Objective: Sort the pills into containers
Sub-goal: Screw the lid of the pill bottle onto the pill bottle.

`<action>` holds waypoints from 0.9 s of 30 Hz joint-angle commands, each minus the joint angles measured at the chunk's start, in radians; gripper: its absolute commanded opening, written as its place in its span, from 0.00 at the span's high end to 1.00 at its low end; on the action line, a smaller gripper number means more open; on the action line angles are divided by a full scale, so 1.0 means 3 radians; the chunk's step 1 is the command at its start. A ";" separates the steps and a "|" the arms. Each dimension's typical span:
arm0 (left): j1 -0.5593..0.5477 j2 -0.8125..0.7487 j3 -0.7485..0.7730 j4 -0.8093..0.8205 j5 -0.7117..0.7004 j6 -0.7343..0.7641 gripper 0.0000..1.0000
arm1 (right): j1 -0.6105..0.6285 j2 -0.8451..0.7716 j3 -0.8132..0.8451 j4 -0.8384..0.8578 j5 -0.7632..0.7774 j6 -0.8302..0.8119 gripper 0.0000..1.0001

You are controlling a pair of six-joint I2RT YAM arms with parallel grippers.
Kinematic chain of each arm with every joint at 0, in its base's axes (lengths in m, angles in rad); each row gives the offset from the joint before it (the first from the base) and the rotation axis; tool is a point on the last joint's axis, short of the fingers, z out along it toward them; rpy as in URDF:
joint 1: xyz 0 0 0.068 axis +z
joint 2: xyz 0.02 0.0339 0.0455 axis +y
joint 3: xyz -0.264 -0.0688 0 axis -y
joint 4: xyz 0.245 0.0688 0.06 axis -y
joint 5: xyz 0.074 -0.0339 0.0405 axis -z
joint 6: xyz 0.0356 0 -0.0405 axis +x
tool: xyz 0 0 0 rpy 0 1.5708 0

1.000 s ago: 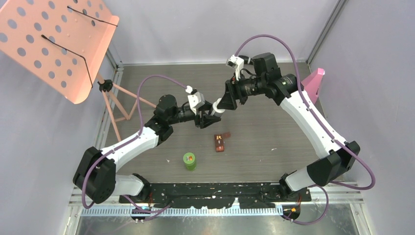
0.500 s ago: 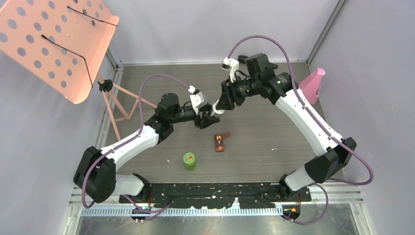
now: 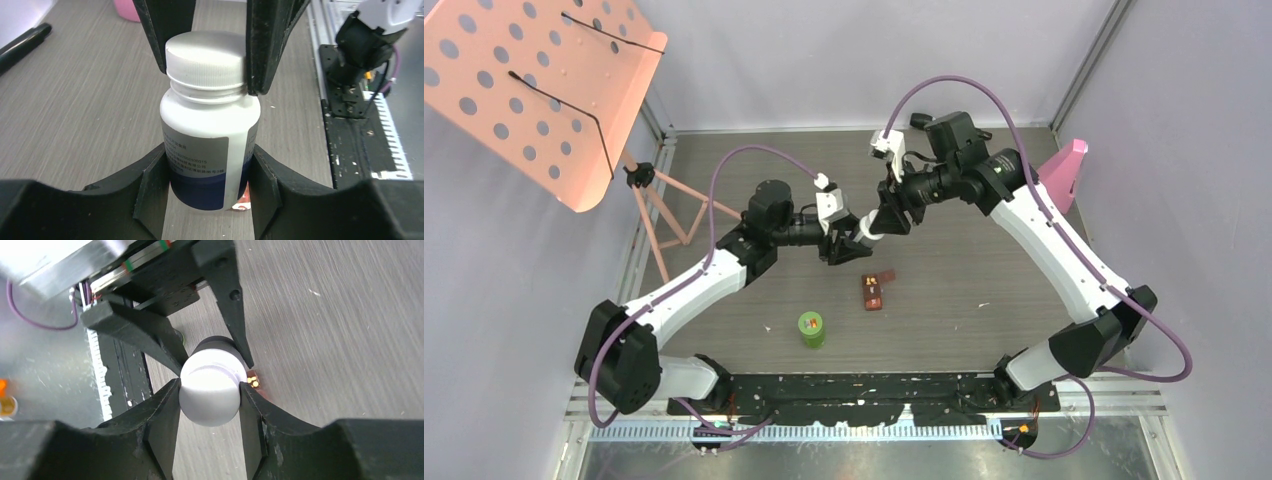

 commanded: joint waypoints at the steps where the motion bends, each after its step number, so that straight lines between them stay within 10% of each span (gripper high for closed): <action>1: 0.0003 -0.0022 0.0179 -0.0082 0.0480 0.0012 1.00 | -0.0015 -0.0192 -0.0024 -0.0033 -0.0605 -0.0876 0.89; 11: 0.0006 0.0048 0.0256 0.0194 0.0721 -0.0364 1.00 | -0.0025 -0.0135 -0.0034 -0.0125 -0.0534 -0.1104 0.90; 27: -0.0004 -0.0117 -0.0042 0.0705 -0.0579 0.0105 1.00 | 0.0198 0.0176 -0.0292 0.0313 0.0836 0.1443 0.82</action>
